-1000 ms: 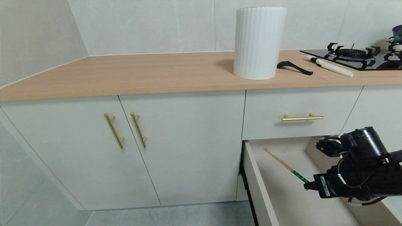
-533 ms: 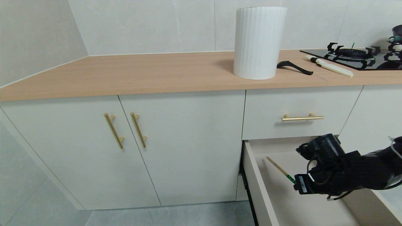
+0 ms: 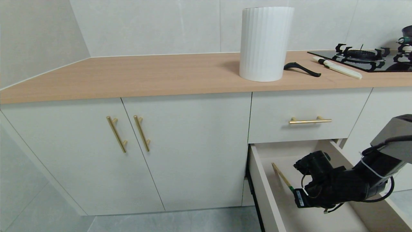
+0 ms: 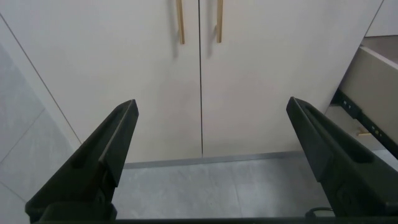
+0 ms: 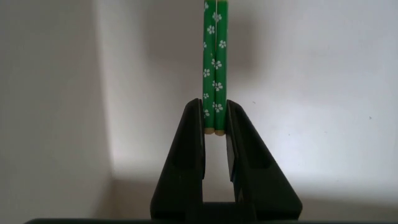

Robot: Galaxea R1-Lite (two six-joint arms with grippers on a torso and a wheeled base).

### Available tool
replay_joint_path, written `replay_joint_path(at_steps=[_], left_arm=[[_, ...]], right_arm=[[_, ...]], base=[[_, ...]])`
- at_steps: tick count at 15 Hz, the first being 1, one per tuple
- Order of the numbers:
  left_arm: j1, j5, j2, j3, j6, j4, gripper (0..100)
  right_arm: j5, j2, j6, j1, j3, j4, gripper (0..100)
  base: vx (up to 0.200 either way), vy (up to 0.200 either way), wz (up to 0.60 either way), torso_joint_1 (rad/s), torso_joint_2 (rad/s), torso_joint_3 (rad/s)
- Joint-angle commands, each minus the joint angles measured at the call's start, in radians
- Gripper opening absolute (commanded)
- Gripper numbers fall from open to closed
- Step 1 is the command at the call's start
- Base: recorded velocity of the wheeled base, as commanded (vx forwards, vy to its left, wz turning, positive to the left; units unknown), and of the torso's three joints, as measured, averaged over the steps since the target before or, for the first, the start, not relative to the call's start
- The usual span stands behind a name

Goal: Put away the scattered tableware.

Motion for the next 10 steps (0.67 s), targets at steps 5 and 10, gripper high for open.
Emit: replay_joint_path(at_steps=[5, 10], left_arm=[[0.000, 0.000, 0.000, 0.000, 0.000, 0.000, 100], [0.000, 0.000, 0.000, 0.000, 0.000, 0.000, 100]], right_arm=[[-0.005, 0.034, 0.000, 0.000, 0.003, -0.016, 0], [-0.005, 0.031, 0.002, 0.000, 0.006, -0.018, 0]], base=[[0.000, 0.000, 0.00, 0.000, 0.00, 0.000], [0.000, 0.000, 0.00, 0.000, 0.00, 0.000]])
